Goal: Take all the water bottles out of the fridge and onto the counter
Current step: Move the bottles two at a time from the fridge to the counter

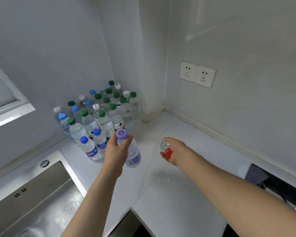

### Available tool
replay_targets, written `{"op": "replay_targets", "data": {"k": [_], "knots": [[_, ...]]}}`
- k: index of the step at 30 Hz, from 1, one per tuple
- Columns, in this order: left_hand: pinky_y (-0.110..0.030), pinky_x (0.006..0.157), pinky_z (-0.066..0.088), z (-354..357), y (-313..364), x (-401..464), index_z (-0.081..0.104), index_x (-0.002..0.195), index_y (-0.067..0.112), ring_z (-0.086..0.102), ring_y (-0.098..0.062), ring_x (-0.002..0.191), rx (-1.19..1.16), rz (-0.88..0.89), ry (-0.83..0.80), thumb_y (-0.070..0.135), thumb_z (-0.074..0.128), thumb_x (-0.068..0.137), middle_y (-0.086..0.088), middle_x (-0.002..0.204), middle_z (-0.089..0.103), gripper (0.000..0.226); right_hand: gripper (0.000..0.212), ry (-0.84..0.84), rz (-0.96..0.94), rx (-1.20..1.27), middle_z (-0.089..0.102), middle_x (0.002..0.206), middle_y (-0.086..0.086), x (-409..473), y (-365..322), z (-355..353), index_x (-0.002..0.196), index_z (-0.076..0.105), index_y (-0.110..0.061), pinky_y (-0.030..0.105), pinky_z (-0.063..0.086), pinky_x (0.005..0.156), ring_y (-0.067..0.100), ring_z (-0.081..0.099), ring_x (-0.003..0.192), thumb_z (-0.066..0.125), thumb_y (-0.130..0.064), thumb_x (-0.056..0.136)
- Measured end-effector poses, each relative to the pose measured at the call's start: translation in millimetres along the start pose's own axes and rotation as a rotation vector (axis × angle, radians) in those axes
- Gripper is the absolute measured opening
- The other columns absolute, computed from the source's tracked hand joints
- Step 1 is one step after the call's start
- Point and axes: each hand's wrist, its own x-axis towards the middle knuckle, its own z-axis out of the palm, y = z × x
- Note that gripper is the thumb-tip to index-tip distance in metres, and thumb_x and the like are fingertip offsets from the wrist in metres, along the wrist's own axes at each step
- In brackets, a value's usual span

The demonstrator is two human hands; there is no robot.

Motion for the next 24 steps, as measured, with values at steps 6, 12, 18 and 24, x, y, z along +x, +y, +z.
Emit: {"op": "replay_targets", "data": {"k": [6,12,18,24], "knots": [[-0.032,0.083,0.047,-12.7,-4.2,65.5,0.062,0.107,0.024,0.057,-0.014,0.096,0.074,0.022,-0.009,0.028,0.065,0.091,0.006,0.1,0.064,0.016,0.05,-0.009,-0.209,-0.672,0.05,0.11,0.009,50.3,-36.8,50.2,0.118,0.052,-0.009,0.028,0.056,0.052,0.019,0.055,0.076,0.076,-0.026,0.078],[-0.031,0.081,0.048,-14.3,-12.6,115.5,0.063,0.102,0.026,0.058,-0.009,0.092,0.081,0.001,-0.04,0.027,0.066,0.091,0.006,0.097,0.065,0.012,0.042,-0.021,-0.376,-1.4,0.06,0.091,0.011,86.6,-69.2,102.9,0.099,0.055,-0.009,0.032,0.055,0.059,0.027,0.06,0.065,0.076,-0.03,0.07],[-0.027,0.08,0.048,-12.2,-18.4,151.4,0.06,0.092,0.038,0.057,0.0,0.086,0.109,-0.026,-0.058,0.027,0.067,0.09,0.016,0.091,0.063,0.013,0.026,-0.01,-0.531,-1.904,0.054,0.077,0.001,118.2,-97.8,149.7,0.083,0.052,-0.014,0.025,0.044,0.055,0.022,0.058,0.07,0.072,-0.028,0.073],[-0.025,0.078,0.048,-8.7,-25.0,180.1,0.061,0.094,0.031,0.057,0.004,0.075,0.164,-0.009,-0.098,0.028,0.067,0.089,0.011,0.086,0.065,0.008,0.033,-0.039,-0.547,-2.111,0.054,0.084,0.003,154.8,-123.5,191.9,0.091,0.052,-0.015,0.029,0.05,0.068,0.024,0.058,0.079,0.075,-0.032,0.075]]}}
